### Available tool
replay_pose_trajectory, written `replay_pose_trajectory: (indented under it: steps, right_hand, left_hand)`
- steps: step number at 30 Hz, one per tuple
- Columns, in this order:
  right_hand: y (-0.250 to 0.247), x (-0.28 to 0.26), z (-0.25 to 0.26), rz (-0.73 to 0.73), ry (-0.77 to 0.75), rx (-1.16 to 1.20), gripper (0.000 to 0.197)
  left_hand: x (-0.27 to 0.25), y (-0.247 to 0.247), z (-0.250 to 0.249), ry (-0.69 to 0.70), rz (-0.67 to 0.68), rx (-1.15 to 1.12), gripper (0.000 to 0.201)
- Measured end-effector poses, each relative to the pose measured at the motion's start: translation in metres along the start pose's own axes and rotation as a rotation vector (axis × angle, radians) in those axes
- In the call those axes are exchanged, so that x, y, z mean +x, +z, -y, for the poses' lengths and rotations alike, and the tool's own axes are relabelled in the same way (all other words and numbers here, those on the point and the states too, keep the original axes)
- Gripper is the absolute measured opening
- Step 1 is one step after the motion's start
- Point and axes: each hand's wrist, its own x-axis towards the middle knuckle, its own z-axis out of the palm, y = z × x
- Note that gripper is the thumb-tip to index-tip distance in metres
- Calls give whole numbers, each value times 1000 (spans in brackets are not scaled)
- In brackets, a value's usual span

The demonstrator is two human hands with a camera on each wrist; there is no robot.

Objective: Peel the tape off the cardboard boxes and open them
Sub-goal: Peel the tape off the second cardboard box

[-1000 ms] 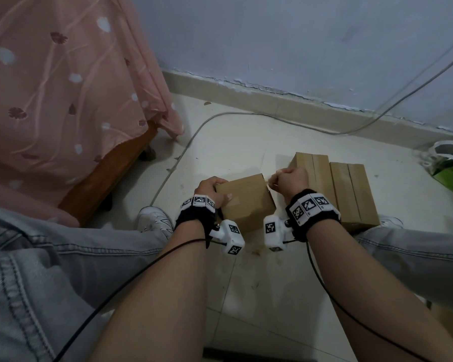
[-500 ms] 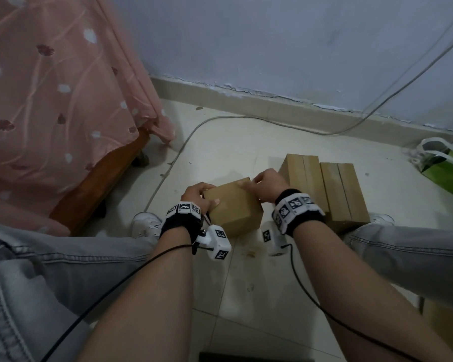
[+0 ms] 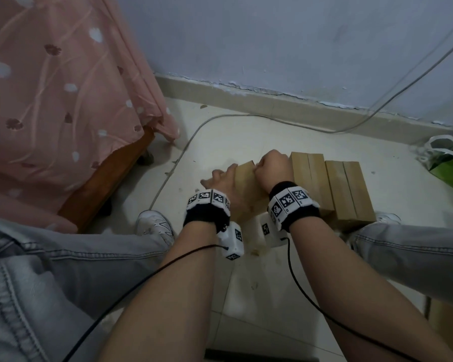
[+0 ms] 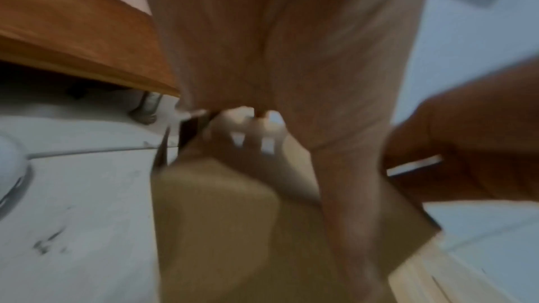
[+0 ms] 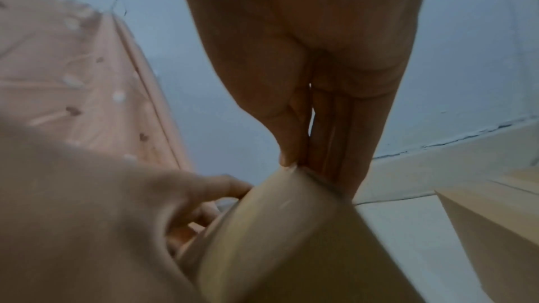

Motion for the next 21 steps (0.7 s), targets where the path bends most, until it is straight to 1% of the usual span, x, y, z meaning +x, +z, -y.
replay_pose_trajectory:
  steps: [2, 3, 5, 6, 9, 11, 13, 15, 16, 19, 21]
  right_hand:
    - [-10, 2, 6, 16, -22, 50, 21]
    - [-11, 2, 5, 37, -27, 93, 19]
    - [-9, 4, 0, 98, 18, 251, 16]
    - [-6, 3, -3, 127, 58, 339, 18]
    - [2, -6, -12, 209, 165, 542, 22]
    - [5, -11, -13, 260, 276, 749, 22]
    - [8, -15, -15, 251, 379, 882, 22]
    - [14, -13, -22, 212, 445, 940, 16]
    - [16, -10, -24, 219, 484, 990, 14]
    - [16, -8, -33, 190, 535, 1085, 15]
    - [13, -6, -40, 183, 536, 1075, 9]
  left_hand:
    - [1, 4, -9, -6, -132, 51, 110]
    - [0, 6, -8, 9, -162, 22, 110]
    - [-1, 14, 1, 24, -125, -145, 107]
    - [-2, 19, 7, 20, -99, -220, 106]
    - [-9, 32, 21, 14, -76, -349, 109]
    - [-11, 39, 29, 7, -64, -419, 112]
    - [-14, 44, 37, -11, -53, -459, 113]
    - [-13, 48, 45, -35, -41, -491, 114]
    - [-13, 48, 48, -46, -26, -506, 115]
    - [-10, 48, 55, -70, 29, -500, 125]
    - [-9, 49, 59, -70, 43, -508, 132]
